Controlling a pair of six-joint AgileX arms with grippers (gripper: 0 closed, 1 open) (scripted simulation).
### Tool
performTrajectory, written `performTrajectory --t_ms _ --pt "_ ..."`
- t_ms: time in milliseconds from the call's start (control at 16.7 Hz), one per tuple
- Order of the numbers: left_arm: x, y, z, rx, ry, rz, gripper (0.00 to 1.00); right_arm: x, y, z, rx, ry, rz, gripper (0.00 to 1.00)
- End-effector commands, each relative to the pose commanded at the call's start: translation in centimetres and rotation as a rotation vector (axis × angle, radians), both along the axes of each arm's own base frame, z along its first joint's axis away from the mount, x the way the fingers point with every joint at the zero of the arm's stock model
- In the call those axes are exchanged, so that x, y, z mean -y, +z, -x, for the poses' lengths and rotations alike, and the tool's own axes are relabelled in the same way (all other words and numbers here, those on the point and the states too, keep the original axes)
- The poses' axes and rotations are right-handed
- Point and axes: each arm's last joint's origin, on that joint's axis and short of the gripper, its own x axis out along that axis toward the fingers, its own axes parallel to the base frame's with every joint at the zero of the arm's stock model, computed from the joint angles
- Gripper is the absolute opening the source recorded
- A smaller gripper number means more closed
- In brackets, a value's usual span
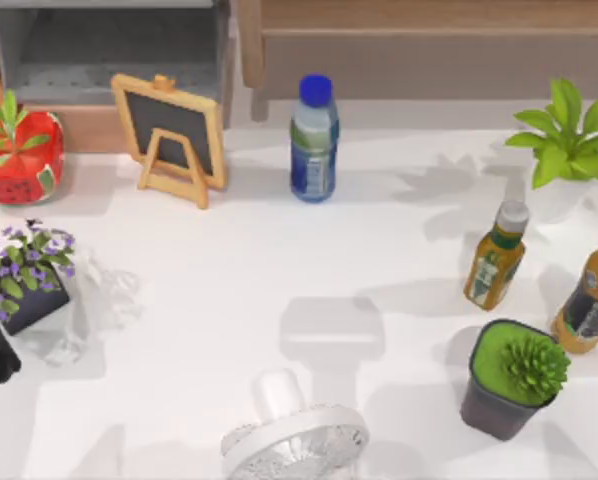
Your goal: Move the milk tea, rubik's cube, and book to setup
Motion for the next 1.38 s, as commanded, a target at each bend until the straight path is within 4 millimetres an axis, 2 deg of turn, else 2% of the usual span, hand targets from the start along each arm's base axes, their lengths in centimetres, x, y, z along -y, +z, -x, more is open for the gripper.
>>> performTrajectory --t_ms 120,540,720,900,1020,1140,1260,1380 --pt "0.0 0.0 0.0 0.000 0.000 0.000 1.00 0.0 -0.9 0.0 0.001 0.000 -0.003 1.00" --pt "0.0 0.3 0.0 0.006 -0.001 0.001 1.00 0.0 -1.0 0.0 0.001 0.000 -0.004 1.00" --pt "0.2 3.0 -0.2 0.045 -0.008 0.005 1.00 0.0 -1.0 0.0 0.001 0.000 -0.004 1.00" --pt "0.4 7.2 -1.4 0.079 -0.009 0.013 1.00 0.0 -1.0 0.0 0.001 0.000 -0.004 1.00" --pt "0.6 10.2 -3.4 0.083 -0.007 0.019 1.00 0.0 -1.0 0.0 0.001 0.000 -0.004 1.00" --pt "1.1 12.7 -6.5 0.072 -0.004 0.023 1.00 0.0 -1.0 0.0 0.001 0.000 -0.004 1.00" --pt "1.7 14.4 -10.6 0.053 -0.001 0.026 1.00 0.0 -1.0 0.0 0.001 0.000 -0.004 1.00" --pt "2.7 15.0 -15.3 0.031 -0.001 0.026 1.00 0.0 -1.0 0.0 0.001 0.000 -0.004 1.00"
